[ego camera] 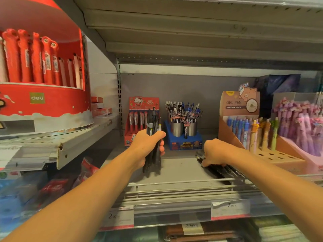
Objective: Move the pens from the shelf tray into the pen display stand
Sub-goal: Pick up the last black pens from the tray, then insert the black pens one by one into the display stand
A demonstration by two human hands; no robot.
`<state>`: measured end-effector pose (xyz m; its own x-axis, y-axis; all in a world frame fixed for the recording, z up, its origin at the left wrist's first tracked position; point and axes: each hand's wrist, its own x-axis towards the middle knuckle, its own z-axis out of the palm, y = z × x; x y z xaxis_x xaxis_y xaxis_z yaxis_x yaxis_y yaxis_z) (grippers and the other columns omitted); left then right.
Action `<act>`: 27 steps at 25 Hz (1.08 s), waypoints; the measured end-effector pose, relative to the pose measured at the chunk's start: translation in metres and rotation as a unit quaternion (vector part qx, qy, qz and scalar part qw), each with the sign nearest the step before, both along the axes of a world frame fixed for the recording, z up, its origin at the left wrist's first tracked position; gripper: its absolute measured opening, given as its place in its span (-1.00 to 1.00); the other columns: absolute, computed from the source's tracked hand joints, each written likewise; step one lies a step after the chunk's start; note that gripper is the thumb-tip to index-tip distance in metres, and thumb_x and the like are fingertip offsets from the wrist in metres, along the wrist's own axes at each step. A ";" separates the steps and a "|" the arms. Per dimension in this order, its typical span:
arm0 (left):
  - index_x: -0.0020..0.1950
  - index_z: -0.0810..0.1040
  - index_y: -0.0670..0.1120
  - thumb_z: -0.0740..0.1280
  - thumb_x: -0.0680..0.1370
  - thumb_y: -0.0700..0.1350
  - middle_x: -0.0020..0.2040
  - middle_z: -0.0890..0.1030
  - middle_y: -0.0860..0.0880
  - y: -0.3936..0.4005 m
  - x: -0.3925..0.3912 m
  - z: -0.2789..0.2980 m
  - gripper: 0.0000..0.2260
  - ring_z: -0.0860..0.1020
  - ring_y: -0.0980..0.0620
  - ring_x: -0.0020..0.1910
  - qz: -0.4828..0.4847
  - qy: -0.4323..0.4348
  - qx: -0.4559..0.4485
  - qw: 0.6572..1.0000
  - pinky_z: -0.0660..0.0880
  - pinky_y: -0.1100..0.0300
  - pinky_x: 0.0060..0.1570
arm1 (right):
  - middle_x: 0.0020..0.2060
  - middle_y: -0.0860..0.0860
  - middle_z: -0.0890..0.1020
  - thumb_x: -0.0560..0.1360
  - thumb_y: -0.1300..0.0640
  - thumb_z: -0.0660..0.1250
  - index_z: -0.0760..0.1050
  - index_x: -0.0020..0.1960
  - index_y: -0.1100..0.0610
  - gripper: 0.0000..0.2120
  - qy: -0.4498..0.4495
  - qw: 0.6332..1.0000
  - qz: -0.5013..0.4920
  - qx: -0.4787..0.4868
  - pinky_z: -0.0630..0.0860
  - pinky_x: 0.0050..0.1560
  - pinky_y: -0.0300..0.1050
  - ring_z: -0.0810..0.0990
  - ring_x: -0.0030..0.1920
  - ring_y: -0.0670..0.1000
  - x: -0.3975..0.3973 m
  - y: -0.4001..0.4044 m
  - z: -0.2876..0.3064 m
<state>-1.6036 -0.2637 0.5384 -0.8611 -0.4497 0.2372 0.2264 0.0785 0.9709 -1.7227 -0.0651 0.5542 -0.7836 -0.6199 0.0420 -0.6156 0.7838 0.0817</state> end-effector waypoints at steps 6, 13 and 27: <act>-0.02 0.55 -0.14 0.40 0.60 -0.04 -0.37 0.53 -0.06 0.008 0.007 0.008 -0.83 0.42 0.03 -0.47 0.034 0.025 -0.061 0.997 0.50 0.15 -0.39 | -0.36 -0.01 0.47 0.50 -0.02 0.45 0.36 -0.33 0.09 -0.63 0.016 1.000 0.024 0.005 0.50 -0.26 -0.09 0.45 -0.39 -0.02 0.002 -0.007 -0.007; 0.10 0.62 -0.23 0.37 0.62 -0.02 -0.29 0.68 -0.10 0.035 0.017 0.035 -0.73 0.43 0.06 -0.50 0.034 0.058 -0.086 0.994 0.47 0.20 -0.45 | -0.37 0.06 0.58 0.58 0.06 0.30 0.53 -0.19 0.26 -0.71 0.003 0.984 0.042 -0.170 0.44 -0.38 -0.18 0.55 -0.40 0.05 -0.001 -0.007 0.001; 0.07 0.64 -0.21 0.37 0.61 0.01 -0.34 0.60 -0.07 -0.007 0.220 0.096 -0.72 0.43 0.02 -0.50 0.116 0.205 -0.135 0.962 0.42 0.18 -0.42 | -0.48 -0.11 0.57 0.63 0.03 0.21 0.39 0.11 0.07 -0.87 0.032 0.754 0.325 -0.570 0.38 -0.41 -0.25 0.46 -0.50 -0.12 0.232 -0.103 0.095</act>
<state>-1.3833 -0.2709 0.6340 -0.5540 -0.4917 0.6718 0.5330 0.4104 0.7400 -1.4911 -0.1677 0.6489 -0.3044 -0.4040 0.8626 -0.9231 -0.0982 -0.3718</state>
